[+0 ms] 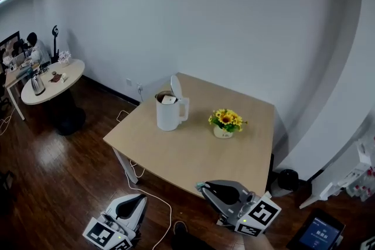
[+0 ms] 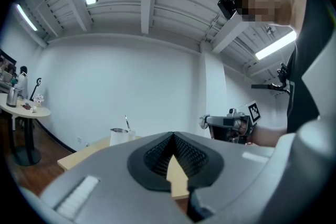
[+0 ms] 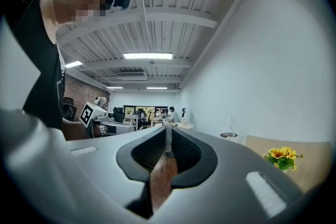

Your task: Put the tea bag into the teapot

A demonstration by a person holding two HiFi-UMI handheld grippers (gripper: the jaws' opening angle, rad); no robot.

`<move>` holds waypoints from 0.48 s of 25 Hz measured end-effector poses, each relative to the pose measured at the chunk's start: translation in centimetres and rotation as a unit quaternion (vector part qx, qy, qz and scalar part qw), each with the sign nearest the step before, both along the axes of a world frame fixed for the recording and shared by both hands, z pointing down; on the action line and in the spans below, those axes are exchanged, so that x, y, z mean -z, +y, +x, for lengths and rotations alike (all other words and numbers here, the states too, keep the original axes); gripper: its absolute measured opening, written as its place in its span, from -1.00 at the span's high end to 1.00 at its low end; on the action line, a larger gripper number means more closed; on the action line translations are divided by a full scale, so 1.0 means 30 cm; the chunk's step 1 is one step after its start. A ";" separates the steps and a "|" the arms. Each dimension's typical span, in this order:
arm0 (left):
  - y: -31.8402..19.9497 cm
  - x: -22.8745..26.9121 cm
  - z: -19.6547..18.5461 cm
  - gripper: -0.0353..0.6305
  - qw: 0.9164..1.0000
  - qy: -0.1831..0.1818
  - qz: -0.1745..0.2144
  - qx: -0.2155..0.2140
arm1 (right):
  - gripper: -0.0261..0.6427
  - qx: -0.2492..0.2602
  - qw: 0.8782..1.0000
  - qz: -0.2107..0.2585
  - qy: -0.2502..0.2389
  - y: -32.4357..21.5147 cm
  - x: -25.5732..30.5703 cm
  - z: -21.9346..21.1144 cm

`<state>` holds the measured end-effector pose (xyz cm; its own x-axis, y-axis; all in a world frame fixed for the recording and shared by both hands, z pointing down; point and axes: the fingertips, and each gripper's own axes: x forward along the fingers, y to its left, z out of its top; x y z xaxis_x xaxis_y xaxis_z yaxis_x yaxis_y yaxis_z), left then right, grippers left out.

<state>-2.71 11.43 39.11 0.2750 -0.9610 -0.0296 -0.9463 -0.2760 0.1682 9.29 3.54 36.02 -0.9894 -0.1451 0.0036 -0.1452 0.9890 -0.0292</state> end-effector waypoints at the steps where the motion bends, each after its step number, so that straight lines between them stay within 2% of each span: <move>1: -0.042 0.006 -0.016 0.88 1.000 -0.003 0.001 -0.002 | 0.82 0.000 1.000 0.002 -0.001 -0.040 0.004 -0.021; 10: -0.418 0.058 -0.161 0.88 1.000 -0.021 -0.001 -0.003 | 0.82 0.013 1.000 0.003 0.005 -0.381 -0.001 -0.195; 12: -0.492 0.057 -0.194 0.88 0.999 -0.029 -0.014 0.011 | 0.82 0.022 1.000 0.015 0.005 -0.431 0.001 -0.228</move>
